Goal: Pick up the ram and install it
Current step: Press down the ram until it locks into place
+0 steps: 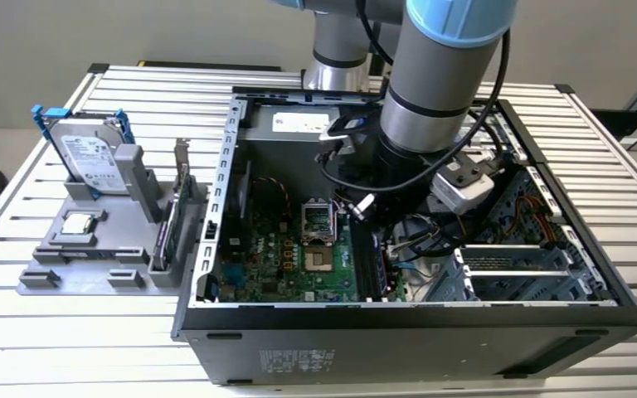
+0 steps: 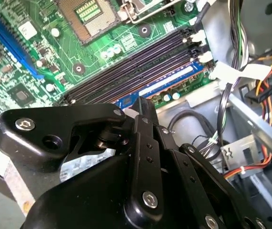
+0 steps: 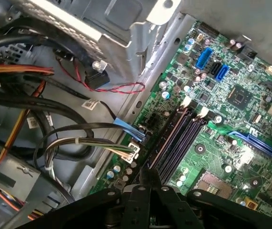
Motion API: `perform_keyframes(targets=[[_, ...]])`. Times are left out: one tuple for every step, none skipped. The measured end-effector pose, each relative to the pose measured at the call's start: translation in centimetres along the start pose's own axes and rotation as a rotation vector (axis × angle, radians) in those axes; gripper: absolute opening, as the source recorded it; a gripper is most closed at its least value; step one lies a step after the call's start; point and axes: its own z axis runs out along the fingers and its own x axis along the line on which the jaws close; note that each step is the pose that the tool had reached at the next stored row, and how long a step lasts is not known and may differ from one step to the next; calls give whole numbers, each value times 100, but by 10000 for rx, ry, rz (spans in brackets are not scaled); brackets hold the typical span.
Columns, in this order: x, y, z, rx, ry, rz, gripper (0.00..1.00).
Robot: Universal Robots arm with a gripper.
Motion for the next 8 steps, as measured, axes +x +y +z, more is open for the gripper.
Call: perform_keyframes(targets=[[1,-1,0,1,2,-135,0],[1,-1,0,2,3,-252,0],[1,-1,0,3,5,-370,0],[1,-2,0,3,7,-508,0],[1,-2,0,4,9,-679,0],[1,-2,0,5,11,-853,0],[2,-3,0,6,13,-1015,0],[3,-4,0,7,15,-1199,0]])
